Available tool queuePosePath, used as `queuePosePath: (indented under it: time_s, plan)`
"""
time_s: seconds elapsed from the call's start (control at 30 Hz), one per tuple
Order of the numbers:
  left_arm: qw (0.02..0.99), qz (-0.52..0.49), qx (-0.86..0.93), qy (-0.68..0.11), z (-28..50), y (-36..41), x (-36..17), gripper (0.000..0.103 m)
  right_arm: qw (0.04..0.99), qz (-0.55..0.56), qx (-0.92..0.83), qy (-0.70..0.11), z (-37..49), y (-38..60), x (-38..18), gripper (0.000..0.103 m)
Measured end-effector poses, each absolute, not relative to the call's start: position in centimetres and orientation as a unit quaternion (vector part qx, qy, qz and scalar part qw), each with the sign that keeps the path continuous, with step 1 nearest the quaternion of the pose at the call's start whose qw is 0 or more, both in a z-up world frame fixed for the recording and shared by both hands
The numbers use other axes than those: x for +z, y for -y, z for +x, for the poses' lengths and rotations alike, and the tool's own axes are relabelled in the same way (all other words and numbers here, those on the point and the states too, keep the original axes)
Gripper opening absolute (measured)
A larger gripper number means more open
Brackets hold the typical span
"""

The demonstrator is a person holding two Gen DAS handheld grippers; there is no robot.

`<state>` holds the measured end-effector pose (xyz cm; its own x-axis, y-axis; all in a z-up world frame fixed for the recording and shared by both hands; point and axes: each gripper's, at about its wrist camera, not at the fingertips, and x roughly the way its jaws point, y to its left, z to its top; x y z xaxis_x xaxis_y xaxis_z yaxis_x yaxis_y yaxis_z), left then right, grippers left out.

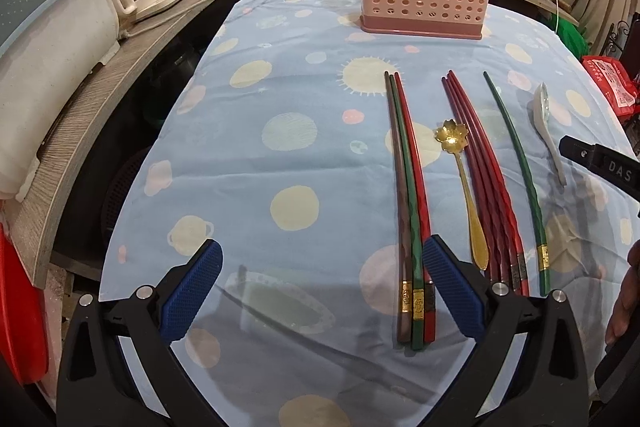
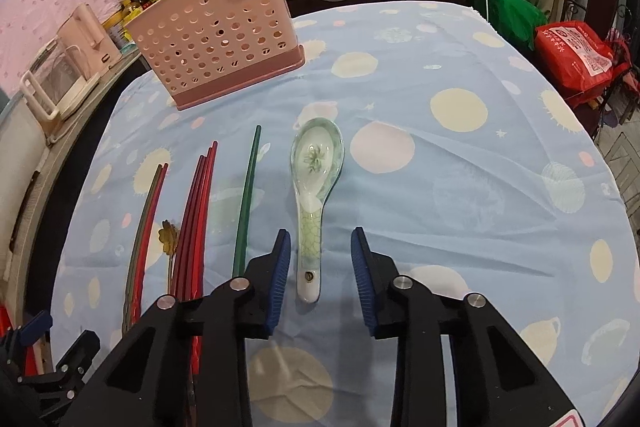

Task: Organize utensils
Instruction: 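Lower the right tool onto the white ceramic spoon and close it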

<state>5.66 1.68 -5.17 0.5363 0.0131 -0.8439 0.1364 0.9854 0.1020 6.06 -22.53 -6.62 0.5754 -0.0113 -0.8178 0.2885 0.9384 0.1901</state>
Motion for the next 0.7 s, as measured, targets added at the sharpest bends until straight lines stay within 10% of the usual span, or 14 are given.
queuePosePath:
  time_s: [0.13,0.7]
  plan:
    - [0.871,0.079,-0.043,-0.484,5.6,-1.6,-5.5,0.096,0.867,0.161,-0.076,-0.465,6.4,22.3,-7.8,0.012]
    - [0.857,0.066,-0.069,-0.506,4.5,-2.2,-7.4,0.081,0.868,0.142,-0.076,-0.470,3.4,21.3,-7.7,0.011]
